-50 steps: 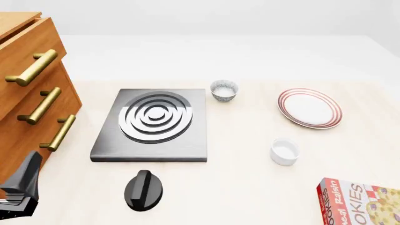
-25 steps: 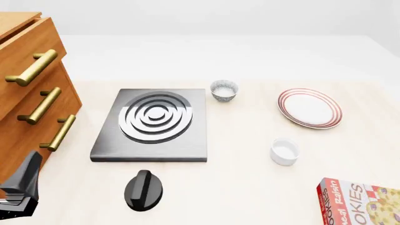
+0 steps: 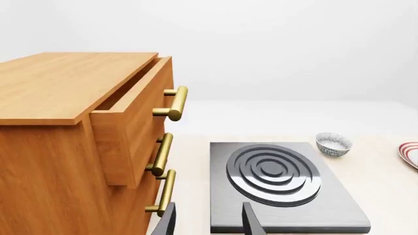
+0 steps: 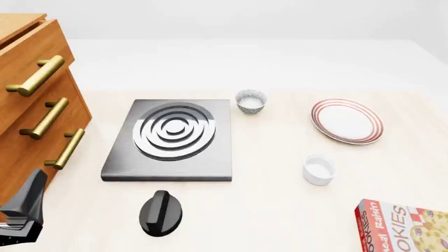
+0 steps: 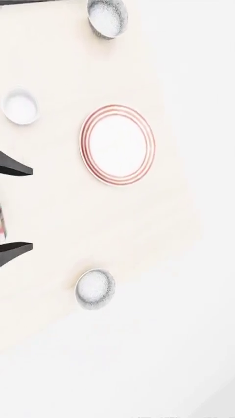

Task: Pick the akita bowl next to the cookies box and place it on the plate.

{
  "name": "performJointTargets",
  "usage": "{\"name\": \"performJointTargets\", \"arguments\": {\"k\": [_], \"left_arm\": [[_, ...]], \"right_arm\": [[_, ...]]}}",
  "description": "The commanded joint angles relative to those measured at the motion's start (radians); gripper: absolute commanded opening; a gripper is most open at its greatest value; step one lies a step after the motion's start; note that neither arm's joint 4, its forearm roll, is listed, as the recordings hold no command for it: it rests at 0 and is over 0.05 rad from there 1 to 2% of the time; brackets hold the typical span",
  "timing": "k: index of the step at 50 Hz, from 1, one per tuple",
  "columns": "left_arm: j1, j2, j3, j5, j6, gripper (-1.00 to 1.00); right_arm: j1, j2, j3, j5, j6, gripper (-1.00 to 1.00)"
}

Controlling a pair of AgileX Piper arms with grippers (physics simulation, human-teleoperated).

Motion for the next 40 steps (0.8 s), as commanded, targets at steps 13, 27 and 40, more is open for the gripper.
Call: {"name": "performJointTargets", "arguments": {"k": [13,27,40], "left_arm": [[0.0,0.0,0.0,0.0,0.0,1.0],[0.0,0.0,0.0,0.0,0.0,1.0],[0.0,0.0,0.0,0.0,0.0,1.0]], "right_arm": [[-0.113,0.192,-0.023,-0.046,-0.017,1.0],[-0.152,0.256,-0.068,-0.028,-0.027,1.0],[-0.196,0.33,-0.115,-0.027,-0.031,1.0]]}}
